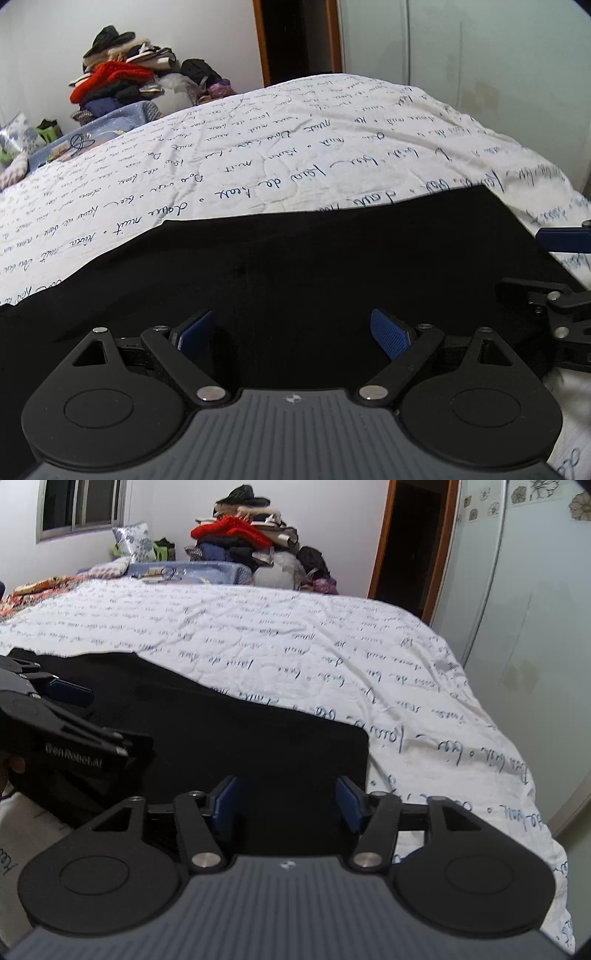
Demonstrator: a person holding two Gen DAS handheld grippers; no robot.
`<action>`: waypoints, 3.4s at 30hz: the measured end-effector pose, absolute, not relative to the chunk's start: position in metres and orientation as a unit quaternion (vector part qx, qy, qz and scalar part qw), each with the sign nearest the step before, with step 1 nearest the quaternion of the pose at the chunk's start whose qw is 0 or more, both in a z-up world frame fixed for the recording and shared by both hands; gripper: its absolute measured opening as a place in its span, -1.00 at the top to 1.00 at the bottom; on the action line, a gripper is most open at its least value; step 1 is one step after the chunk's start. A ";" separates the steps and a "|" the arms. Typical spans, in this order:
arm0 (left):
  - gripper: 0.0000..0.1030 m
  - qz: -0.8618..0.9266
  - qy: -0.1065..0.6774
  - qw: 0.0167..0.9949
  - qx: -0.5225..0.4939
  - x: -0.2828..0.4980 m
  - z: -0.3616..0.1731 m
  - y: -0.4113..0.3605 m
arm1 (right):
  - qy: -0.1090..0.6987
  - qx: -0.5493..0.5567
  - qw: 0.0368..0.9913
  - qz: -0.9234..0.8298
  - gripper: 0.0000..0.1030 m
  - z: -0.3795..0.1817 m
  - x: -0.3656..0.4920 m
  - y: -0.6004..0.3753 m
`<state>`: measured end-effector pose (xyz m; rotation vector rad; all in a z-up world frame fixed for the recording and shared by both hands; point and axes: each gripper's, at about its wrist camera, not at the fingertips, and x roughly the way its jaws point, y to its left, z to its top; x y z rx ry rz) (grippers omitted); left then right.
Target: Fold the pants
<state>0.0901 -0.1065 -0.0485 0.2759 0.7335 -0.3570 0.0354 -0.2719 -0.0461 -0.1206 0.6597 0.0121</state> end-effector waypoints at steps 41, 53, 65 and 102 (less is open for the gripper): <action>-0.79 -0.031 0.356 0.933 0.041 0.084 -0.022 0.077 | 0.313 -0.118 0.940 0.068 -1.00 -0.051 0.046 -0.178; -0.80 0.001 0.356 0.932 0.066 0.087 -0.033 0.076 | 0.277 -0.129 0.948 0.087 -1.00 -0.033 0.038 -0.148; -0.80 0.032 0.359 0.932 0.048 0.093 -0.032 0.097 | 0.309 -0.167 0.930 0.105 -1.00 -0.052 0.042 -0.116; -0.80 0.089 0.345 0.934 -0.001 0.076 -0.019 0.169 | 0.215 -0.265 0.906 0.249 -0.95 -0.040 0.018 -0.005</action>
